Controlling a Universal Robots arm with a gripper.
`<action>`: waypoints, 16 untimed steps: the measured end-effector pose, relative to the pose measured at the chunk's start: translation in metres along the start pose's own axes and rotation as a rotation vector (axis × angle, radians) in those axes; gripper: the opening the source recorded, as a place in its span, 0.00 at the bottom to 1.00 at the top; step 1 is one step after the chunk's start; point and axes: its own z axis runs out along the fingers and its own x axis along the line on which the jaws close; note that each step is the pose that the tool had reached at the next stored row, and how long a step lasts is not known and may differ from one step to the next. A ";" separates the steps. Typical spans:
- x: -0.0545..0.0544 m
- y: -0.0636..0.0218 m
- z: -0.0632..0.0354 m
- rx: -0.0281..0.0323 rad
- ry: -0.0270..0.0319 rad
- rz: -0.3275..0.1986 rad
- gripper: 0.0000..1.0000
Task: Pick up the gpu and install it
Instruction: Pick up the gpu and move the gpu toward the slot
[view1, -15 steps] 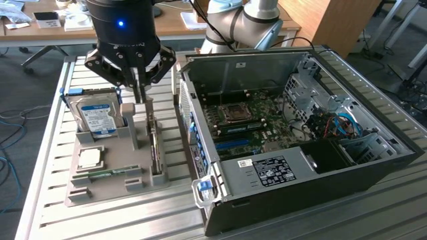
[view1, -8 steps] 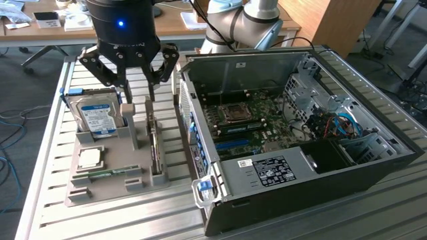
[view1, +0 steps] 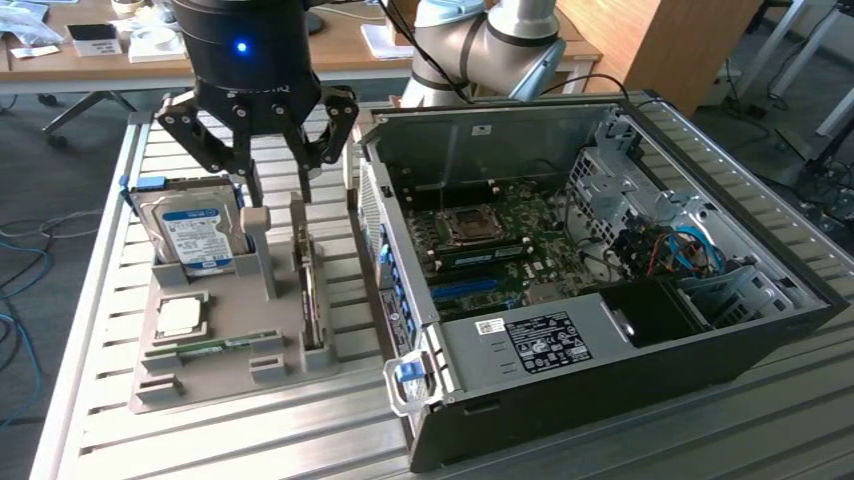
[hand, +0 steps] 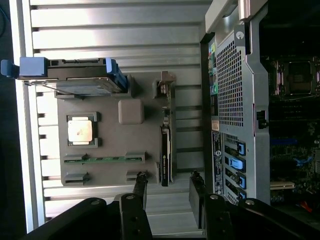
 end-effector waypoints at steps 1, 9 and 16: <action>0.000 0.0000 0.0000 0.0000 0.0000 0.000 0.47; 0.000 -0.0002 0.0043 -0.0007 0.0001 0.000 0.47; 0.001 -0.0009 0.0206 -0.0007 0.0001 0.000 0.47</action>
